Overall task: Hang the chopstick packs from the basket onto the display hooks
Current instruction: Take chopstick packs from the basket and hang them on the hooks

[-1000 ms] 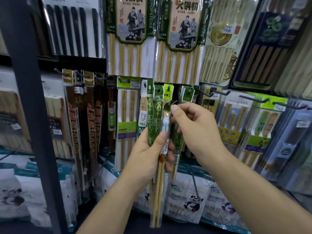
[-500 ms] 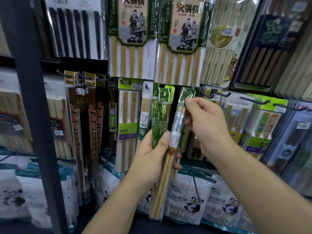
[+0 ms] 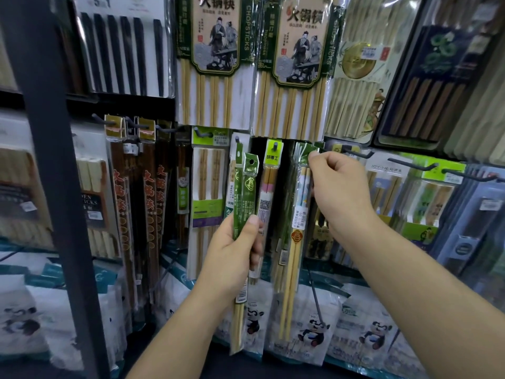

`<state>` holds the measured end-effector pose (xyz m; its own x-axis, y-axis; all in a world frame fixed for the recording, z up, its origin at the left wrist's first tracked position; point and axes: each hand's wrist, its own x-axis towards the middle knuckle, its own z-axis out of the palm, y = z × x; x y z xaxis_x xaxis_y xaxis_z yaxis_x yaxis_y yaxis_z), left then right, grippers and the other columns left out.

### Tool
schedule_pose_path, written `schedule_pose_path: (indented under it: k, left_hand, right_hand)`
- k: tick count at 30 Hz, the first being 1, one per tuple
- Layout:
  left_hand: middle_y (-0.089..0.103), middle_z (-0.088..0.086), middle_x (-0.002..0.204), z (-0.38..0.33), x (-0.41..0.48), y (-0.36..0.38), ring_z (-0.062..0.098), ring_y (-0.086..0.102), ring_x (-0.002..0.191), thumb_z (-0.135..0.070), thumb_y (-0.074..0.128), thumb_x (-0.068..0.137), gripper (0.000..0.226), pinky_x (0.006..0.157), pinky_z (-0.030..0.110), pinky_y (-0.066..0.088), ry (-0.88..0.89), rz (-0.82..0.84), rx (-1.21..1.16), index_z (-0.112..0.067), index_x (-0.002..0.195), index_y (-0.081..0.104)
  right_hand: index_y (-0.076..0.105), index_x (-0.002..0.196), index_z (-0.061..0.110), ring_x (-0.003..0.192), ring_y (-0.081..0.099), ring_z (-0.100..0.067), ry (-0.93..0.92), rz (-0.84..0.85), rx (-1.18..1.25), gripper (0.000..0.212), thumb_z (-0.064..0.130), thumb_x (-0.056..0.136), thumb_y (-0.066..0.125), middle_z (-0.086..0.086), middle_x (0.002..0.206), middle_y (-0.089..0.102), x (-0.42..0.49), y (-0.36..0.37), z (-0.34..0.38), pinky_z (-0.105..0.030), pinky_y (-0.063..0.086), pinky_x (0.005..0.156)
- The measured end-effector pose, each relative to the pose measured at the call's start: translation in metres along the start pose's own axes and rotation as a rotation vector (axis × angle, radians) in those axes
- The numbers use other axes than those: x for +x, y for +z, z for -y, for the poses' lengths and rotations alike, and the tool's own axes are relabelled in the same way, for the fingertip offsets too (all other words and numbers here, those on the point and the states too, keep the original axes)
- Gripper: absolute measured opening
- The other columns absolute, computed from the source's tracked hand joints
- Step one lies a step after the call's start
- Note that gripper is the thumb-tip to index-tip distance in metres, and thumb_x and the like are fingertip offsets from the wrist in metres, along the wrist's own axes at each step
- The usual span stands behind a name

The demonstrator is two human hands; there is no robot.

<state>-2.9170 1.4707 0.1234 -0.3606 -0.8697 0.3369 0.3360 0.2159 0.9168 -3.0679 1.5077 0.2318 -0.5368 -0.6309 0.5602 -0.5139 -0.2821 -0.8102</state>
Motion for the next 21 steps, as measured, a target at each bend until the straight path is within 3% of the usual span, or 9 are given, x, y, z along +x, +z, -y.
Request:
schedule_pose_path:
  k: [3, 8, 12, 17, 21]
  left_hand:
    - [0.056, -0.008, 0.064, 0.000, 0.000, 0.000, 0.008, 0.050, 0.054, -0.040, 0.053, 0.105, 0.024, 0.050, 0.021, 0.045, 0.000, 0.009, -0.009, -0.020, 0.096, 0.063]
    - [0.056, -0.008, 0.065, -0.001, -0.003, 0.003, 0.010, 0.049, 0.055, -0.040, 0.054, 0.105, 0.024, 0.049, 0.022, 0.045, -0.003, 0.027, -0.008, -0.032, 0.086, 0.067]
    - [0.057, -0.009, 0.065, -0.003, -0.003, 0.004, 0.009, 0.050, 0.055, -0.043, 0.053, 0.104, 0.027, 0.050, 0.022, 0.045, -0.006, 0.029, -0.001, -0.039, 0.080, 0.067]
    - [0.057, -0.009, 0.065, 0.000, -0.001, 0.003, 0.009, 0.050, 0.056, -0.043, 0.054, 0.103, 0.027, 0.051, 0.023, 0.045, 0.004, 0.036, -0.007, -0.040, 0.080, 0.067]
    - [0.056, -0.007, 0.065, 0.001, -0.002, 0.003, 0.011, 0.049, 0.055, -0.042, 0.056, 0.102, 0.021, 0.048, 0.024, 0.045, 0.003, 0.045, -0.030, -0.024, 0.095, 0.065]
  right_hand:
    - [0.045, 0.070, 0.008, 0.044, 0.025, -0.008, 0.001, -0.012, -0.004, 0.040, 0.027, 0.105, 0.051, 0.013, 0.044, 0.026, 0.001, 0.000, 0.000, -0.030, 0.049, 0.079]
    - [0.043, 0.068, 0.006, 0.048, 0.027, -0.012, -0.032, -0.030, -0.029, 0.045, 0.030, 0.105, 0.049, 0.012, 0.047, 0.026, 0.006, 0.001, 0.000, -0.030, 0.043, 0.062]
    - [0.033, 0.063, 0.017, 0.048, 0.023, -0.013, -0.037, -0.039, -0.088, 0.048, 0.032, 0.106, 0.047, 0.011, 0.045, 0.022, 0.009, 0.000, 0.001, -0.045, 0.056, 0.074]
    - [0.031, 0.062, 0.017, 0.046, 0.024, -0.011, -0.067, -0.049, -0.125, 0.049, 0.032, 0.106, 0.046, 0.011, 0.047, 0.025, 0.010, 0.000, 0.000, -0.032, 0.052, 0.070]
    - [0.040, 0.065, 0.012, 0.050, 0.033, -0.014, -0.111, -0.028, -0.189, 0.046, 0.032, 0.106, 0.047, 0.002, 0.054, 0.036, 0.010, 0.000, -0.008, -0.028, 0.040, 0.057]
